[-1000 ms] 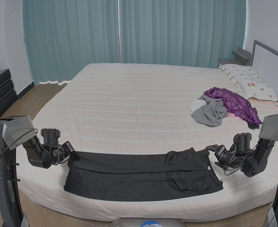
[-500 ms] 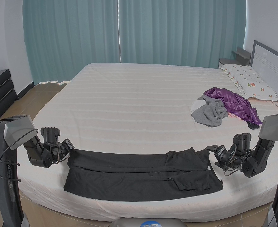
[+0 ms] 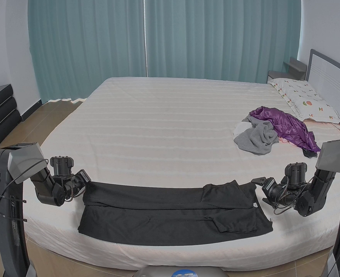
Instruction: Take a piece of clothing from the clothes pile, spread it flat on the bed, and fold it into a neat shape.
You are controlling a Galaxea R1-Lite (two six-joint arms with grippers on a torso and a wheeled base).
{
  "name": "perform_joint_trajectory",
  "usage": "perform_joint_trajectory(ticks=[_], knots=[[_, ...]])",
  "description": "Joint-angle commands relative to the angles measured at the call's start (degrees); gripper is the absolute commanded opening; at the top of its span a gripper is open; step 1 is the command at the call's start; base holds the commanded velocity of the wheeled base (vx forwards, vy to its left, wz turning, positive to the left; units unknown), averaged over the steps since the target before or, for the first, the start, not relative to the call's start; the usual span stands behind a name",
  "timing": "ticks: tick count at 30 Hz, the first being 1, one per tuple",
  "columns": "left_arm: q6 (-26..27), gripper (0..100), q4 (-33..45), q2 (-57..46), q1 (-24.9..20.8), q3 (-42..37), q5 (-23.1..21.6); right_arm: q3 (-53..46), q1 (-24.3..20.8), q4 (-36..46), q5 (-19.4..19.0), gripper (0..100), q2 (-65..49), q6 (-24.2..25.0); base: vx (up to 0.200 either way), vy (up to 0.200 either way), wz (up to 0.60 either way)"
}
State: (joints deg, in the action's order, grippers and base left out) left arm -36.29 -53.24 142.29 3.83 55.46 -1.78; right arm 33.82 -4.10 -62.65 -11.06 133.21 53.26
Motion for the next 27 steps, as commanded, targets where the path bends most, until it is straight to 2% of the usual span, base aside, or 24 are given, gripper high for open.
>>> perform_joint_trajectory(ticks=[1, 2, 10, 18, 22, 24, 27], knots=[[-0.01, 0, -0.03, 0.18, -0.05, -0.08, -0.07, 0.02, -0.03, -0.02, -0.11, 100, 0.04, 0.00, 0.000, 0.000, 0.00], [-0.01, 100, -0.03, 0.18, -0.05, -0.17, 0.02, 0.02, -0.03, -0.02, -0.02, 100, 0.04, 0.00, 0.000, 0.000, 0.00], [-0.27, 100, 0.15, -0.87, 0.04, -1.84, 0.02, -0.15, -0.03, -0.02, -0.11, 100, 0.04, 0.00, 0.000, 0.000, 0.00], [-3.52, 100, -0.11, -12.56, -0.40, -14.41, -2.53, -0.33, -0.12, -0.02, -0.11, 100, 0.04, 0.00, 0.000, 0.000, 0.00], [-5.72, 100, -0.11, -15.81, -2.25, -15.55, -2.44, -0.42, -0.12, -0.02, -0.11, 100, 0.04, -0.09, 0.000, 0.000, 0.00], [-10.99, 100, -0.03, -17.22, -5.59, -15.73, -2.00, -0.42, -0.12, -0.02, -0.11, 100, -0.05, -0.09, 0.000, 0.000, 0.00], [-12.84, 100, -0.03, -17.04, -8.40, -16.17, -1.74, -0.51, -0.12, -0.02, -0.11, 100, 0.04, -0.09, 0.000, 0.000, 0.00]])
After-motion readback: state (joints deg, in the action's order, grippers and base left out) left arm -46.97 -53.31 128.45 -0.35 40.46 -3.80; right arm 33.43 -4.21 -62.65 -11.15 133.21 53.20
